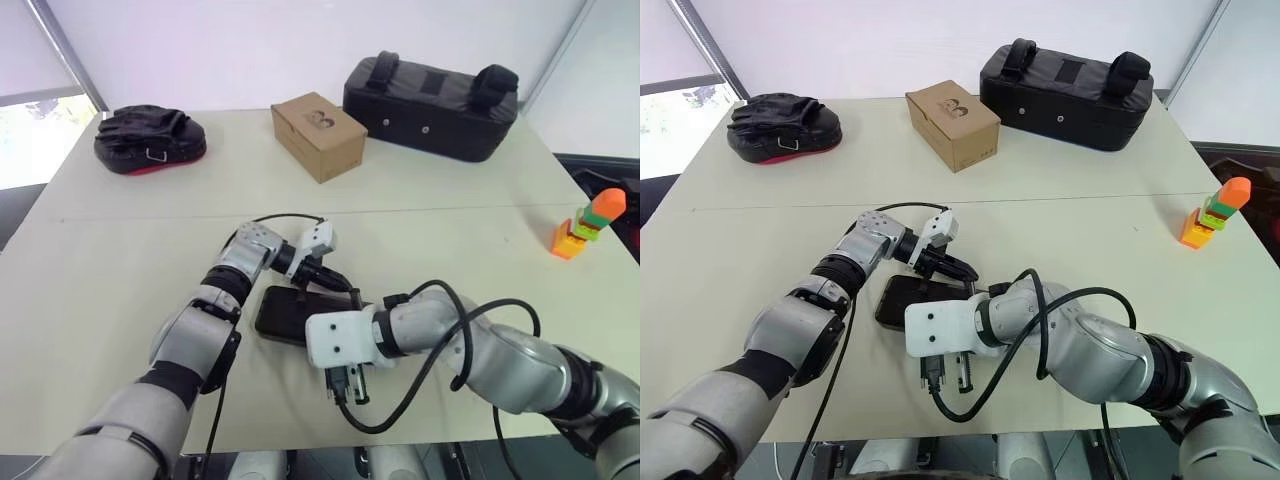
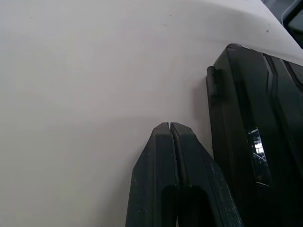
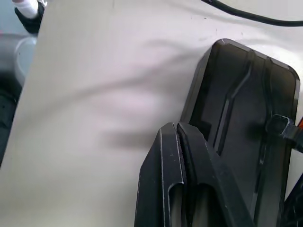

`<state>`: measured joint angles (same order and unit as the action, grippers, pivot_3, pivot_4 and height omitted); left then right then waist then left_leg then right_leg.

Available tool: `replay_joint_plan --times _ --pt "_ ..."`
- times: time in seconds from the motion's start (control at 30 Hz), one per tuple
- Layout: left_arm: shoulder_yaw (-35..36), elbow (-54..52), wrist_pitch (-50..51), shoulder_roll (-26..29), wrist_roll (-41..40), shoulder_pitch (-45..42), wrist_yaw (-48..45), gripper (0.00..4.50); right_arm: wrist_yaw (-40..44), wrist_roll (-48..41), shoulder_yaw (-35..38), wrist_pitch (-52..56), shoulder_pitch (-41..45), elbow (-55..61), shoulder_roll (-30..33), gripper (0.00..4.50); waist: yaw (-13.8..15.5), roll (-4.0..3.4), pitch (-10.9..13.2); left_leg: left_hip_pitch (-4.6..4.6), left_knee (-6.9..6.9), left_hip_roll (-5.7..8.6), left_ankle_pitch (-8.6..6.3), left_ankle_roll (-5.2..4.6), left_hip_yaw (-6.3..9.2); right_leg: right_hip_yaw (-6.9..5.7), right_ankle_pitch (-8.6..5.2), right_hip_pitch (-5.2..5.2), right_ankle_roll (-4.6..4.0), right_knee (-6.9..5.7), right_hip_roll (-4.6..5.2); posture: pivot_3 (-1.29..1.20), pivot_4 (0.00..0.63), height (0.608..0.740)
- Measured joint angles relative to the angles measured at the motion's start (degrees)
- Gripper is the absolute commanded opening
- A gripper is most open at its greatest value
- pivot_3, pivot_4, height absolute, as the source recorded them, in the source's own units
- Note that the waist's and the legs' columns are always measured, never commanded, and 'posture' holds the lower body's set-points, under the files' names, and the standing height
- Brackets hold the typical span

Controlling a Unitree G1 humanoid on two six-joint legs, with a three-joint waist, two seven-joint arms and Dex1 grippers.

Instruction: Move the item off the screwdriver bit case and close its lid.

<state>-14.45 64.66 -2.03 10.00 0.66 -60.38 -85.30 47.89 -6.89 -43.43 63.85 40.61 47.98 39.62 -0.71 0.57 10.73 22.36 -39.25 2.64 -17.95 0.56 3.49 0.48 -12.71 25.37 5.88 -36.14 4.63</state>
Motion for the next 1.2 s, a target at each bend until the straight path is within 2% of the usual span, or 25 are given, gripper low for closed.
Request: replay_joint_plan --times 0.3,0.5,0.97,1.2 --pt "-1.7 1.9 -1.1 -0.4 3.5 -2.7 -2.0 0.0 -6.1 4.7 -7.4 -0.3 0.7 -3.5 -1.8 0.04 -0.1 0.0 0.0 -0.01 -0.01 0.22 0.01 0.0 0.0 0.0 0.0 0.01 0.0 -0.05 0.0 0.0 0.15 0.74" --pt "-3.3 3.1 -0.8 -0.1 6.6 -5.3 -4.3 0.0 -6.9 9.0 -11.8 -3.0 2.8 -4.7 -1.5 0.04 -0.1 -0.01 0.0 -0.01 -0.02 0.26 0.01 0.0 0.01 0.01 0.0 0.01 0.0 -0.07 0.01 0.0 0.15 0.74" --pt "-7.3 -0.3 -0.6 1.4 5.3 -4.7 -5.0 0.0 -3.1 19.6 -17.4 -13.3 3.9 -5.6 2.8 0.04 -0.1 -0.01 0.0 -0.03 -0.04 0.28 0.02 0.02 0.03 0.02 0.0 0.0 0.01 -0.09 0.02 0.0 0.15 0.74" --pt "-9.8 -4.1 1.0 3.2 2.2 -2.9 -4.6 0.0 -0.2 24.4 -18.2 -18.2 2.4 -7.8 1.9 0.04 -0.3 -0.01 -0.1 -0.06 -0.03 0.27 0.02 0.01 0.02 0.03 0.0 -0.01 0.01 -0.08 0.01 0.0 0.15 0.74"
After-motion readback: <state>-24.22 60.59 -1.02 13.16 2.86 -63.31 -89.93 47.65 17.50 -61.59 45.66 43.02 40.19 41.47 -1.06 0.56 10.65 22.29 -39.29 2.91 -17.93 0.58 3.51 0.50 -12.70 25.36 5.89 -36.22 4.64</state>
